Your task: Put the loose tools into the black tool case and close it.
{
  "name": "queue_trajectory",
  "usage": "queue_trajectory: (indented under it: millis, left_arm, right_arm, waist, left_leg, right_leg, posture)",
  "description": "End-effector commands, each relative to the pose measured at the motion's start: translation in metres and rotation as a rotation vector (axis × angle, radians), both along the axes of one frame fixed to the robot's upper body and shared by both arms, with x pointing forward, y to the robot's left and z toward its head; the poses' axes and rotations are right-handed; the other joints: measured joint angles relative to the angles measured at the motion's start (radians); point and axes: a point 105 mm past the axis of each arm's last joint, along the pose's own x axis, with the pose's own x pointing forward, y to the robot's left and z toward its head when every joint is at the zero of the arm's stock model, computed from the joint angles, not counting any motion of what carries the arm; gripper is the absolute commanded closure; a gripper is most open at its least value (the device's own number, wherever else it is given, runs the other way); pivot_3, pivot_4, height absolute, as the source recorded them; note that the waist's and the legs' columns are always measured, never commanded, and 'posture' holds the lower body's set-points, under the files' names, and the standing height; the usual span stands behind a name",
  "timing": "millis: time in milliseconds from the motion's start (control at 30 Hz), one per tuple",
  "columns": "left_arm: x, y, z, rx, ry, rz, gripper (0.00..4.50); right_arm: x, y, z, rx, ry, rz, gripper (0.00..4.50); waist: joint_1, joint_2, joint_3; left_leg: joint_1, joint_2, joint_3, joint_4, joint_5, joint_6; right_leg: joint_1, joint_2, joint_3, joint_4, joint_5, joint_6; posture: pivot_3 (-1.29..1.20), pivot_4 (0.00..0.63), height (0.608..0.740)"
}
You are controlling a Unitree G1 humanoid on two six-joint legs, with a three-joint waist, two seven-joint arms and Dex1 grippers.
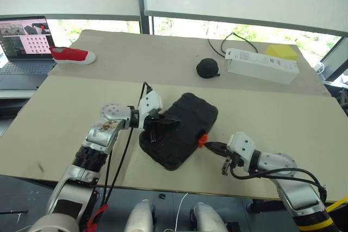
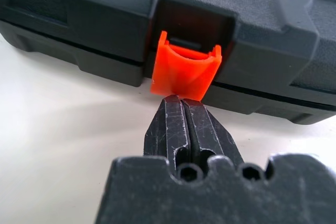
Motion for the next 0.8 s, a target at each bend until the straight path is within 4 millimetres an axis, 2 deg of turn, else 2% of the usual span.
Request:
queue_trajectory:
  millis: [33, 300, 400, 533, 800]
  left_arm:
    - [-0.005, 0.007, -0.030, 0.071, 0.090, 0.015, 4.43]
    - [-0.007, 0.006, -0.037, 0.075, 0.118, 0.011, 4.43]
    - [-0.008, 0.006, -0.039, 0.080, 0.123, 0.011, 4.43]
    - [-0.007, 0.007, -0.040, 0.086, 0.125, 0.015, 4.43]
    - [-0.010, 0.005, -0.046, 0.096, 0.138, 0.014, 4.43]
  right_arm:
    - [0.003, 0.009, 0.025, 0.081, -0.089, 0.020, 4.50]
    - [0.002, 0.013, 0.033, 0.161, -0.071, 0.027, 4.50]
    - [0.004, 0.012, 0.025, 0.126, -0.050, 0.018, 4.50]
    - [0.007, 0.004, 0.004, 0.021, 0.031, -0.016, 4.50]
    - [0.006, 0.016, 0.007, 0.034, 0.050, 0.024, 4.50]
  waist:
    - [-0.004, 0.001, 0.000]
    - [-0.017, 0.007, -0.005]
    - [-0.019, 0.010, -0.007]
    - [-0.019, 0.011, -0.009]
    - [-0.019, 0.012, -0.009]
  left_leg:
    - [0.000, 0.000, 0.000, 0.000, 0.000, 0.000]
    - [0.006, 0.001, 0.000, -0.001, 0.000, 0.000]
    - [0.006, 0.001, 0.000, -0.001, 0.000, 0.000]
    - [0.006, 0.001, 0.001, -0.001, 0.000, 0.000]
    - [0.006, 0.000, 0.001, -0.001, 0.000, 0.000]
  right_leg:
    - [0.000, 0.000, 0.000, 0.000, 0.000, 0.000]
    - [0.004, 0.000, 0.000, 0.000, 0.000, 0.000]
    - [0.004, 0.000, 0.001, 0.000, 0.000, 0.000]
    - [0.004, 0.000, 0.001, 0.000, 0.000, 0.000]
    - [0.004, 0.000, 0.001, 0.000, 0.000, 0.000]
  posture:
    - [0.00, 0.150, 0.740]
    - [0.00, 0.150, 0.740]
    - [0.00, 0.150, 0.740]
    - [0.00, 0.150, 0.740]
    - [0.00, 0.150, 0.740]
